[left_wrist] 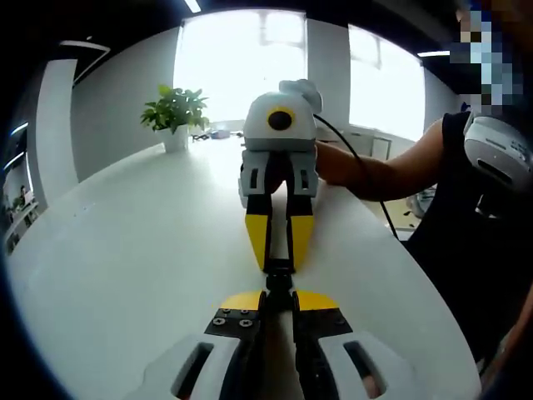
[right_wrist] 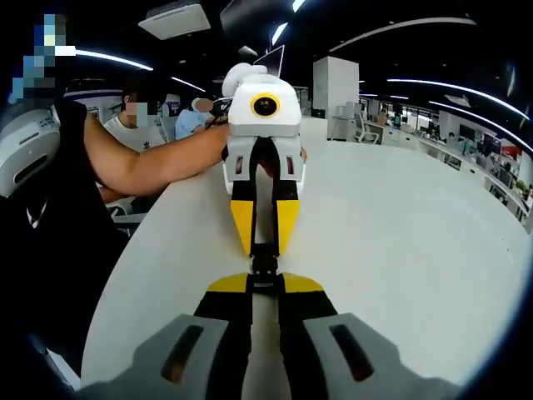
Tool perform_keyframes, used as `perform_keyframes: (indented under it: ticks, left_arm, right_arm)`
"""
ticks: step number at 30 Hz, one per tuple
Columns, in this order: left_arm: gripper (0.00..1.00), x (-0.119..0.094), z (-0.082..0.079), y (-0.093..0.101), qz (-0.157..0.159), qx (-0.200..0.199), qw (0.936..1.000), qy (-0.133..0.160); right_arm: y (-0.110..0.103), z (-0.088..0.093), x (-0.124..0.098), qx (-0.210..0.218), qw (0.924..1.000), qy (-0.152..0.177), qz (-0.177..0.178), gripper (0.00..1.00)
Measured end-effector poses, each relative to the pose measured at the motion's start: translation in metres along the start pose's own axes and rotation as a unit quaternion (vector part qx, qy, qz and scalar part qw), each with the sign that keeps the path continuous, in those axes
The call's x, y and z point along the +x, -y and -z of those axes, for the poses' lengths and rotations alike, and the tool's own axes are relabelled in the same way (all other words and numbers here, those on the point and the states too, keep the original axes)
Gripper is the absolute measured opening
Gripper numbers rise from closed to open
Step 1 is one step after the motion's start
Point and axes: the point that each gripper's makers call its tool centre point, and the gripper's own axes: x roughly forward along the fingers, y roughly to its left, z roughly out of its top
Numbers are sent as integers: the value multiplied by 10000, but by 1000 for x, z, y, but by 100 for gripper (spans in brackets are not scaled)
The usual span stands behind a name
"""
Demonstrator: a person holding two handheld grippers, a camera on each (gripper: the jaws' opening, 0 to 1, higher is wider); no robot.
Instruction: Snap the two parts of the plastic buckle together until the buckle closes and remains connected.
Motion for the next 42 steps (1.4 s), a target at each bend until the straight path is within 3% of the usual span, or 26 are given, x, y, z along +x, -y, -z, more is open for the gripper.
perform_keyframes:
  ticks: [9,10,13,42]
  left_arm:
    - [10,3,-2,3,126,-6,9999,62]
    - [10,4,-3,3,133,7,9999,94]
    - [10,7,-4,5,100,54,9999,53]
    - [11,7,-3,3,-5,65,10000,9]
  right_arm:
    - [-3,0,2,-24,10000,29,-76,10]
    - [-4,-5,5,-85,9998,165,-114,10]
    - [-6,-2,3,-99,9999,47,-113,10]
    - [-10,1,0,-90,9999,34,-92,10]
